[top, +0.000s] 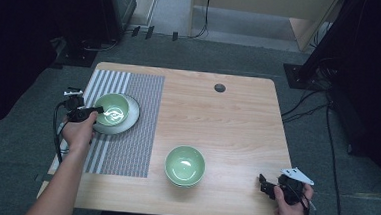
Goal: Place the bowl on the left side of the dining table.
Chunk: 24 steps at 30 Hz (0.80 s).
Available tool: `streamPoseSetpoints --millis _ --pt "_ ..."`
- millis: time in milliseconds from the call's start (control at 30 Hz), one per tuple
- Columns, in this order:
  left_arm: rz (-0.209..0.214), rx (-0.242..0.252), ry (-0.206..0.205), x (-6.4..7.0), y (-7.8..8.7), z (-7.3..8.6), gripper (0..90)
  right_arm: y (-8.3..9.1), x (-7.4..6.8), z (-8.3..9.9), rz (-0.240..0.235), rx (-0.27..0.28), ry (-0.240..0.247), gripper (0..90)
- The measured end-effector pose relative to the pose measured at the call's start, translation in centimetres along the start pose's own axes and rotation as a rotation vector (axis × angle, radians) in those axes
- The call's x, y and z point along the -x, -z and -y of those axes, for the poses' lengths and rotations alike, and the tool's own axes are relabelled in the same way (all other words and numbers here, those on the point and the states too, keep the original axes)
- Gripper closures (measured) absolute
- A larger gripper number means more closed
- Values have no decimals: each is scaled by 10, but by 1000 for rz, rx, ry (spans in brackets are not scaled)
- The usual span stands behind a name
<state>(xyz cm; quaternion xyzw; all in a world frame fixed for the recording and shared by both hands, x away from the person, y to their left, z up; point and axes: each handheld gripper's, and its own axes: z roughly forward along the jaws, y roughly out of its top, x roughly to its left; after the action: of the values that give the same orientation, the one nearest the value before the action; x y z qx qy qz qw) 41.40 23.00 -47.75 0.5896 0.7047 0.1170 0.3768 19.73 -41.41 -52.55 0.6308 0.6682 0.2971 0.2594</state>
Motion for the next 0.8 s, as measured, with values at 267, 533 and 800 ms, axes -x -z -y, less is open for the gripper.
streamPoseSetpoints --millis 267,533,800 --pt "7 2 16 -5 -3 -1 806 0 0 0 0 0 0 81" --pt "47 33 21 -6 1 -1 613 0 0 0 0 0 0 81" --pt "35 43 -69 -1 9 0 290 0 0 0 0 0 0 81"
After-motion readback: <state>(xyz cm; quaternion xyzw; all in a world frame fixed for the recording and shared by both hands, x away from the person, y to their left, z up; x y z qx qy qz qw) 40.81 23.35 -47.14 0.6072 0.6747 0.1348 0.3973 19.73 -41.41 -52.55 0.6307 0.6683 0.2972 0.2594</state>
